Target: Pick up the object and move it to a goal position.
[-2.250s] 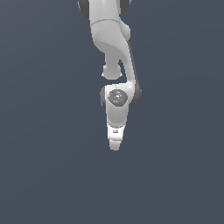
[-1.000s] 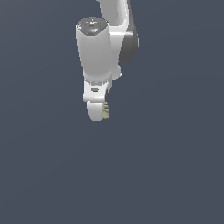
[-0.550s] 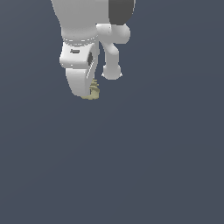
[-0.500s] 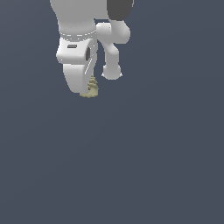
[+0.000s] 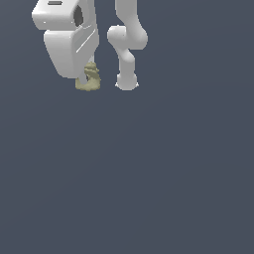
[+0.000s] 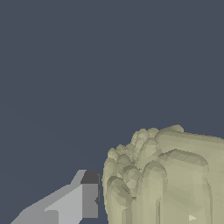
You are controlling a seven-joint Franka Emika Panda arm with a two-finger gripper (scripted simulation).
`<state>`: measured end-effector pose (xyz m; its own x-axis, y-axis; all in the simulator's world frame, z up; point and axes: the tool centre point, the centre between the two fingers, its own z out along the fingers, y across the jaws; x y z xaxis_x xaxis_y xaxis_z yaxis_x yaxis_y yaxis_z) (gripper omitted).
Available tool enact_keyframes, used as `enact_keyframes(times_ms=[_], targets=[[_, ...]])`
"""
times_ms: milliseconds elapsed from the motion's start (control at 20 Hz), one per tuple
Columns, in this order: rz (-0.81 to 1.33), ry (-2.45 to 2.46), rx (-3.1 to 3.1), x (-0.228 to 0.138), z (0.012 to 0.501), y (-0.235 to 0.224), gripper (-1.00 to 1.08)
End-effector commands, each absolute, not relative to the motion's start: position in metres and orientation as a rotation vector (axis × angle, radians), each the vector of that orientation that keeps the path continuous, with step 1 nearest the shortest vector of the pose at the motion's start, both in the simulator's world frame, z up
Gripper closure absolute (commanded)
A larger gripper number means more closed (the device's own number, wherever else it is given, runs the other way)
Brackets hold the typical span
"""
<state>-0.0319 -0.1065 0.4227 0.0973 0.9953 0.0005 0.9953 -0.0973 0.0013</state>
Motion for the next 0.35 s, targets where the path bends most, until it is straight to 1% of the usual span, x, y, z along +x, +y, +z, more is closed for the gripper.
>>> enact_keyframes(times_ms=[0, 300], targets=[[0.001, 2.111, 2.327, -0.0324, 0.4317, -0.1097, 1.08], [0.0, 2.111, 2.327, -0.0321, 0.4388, -0.1126, 1.08]])
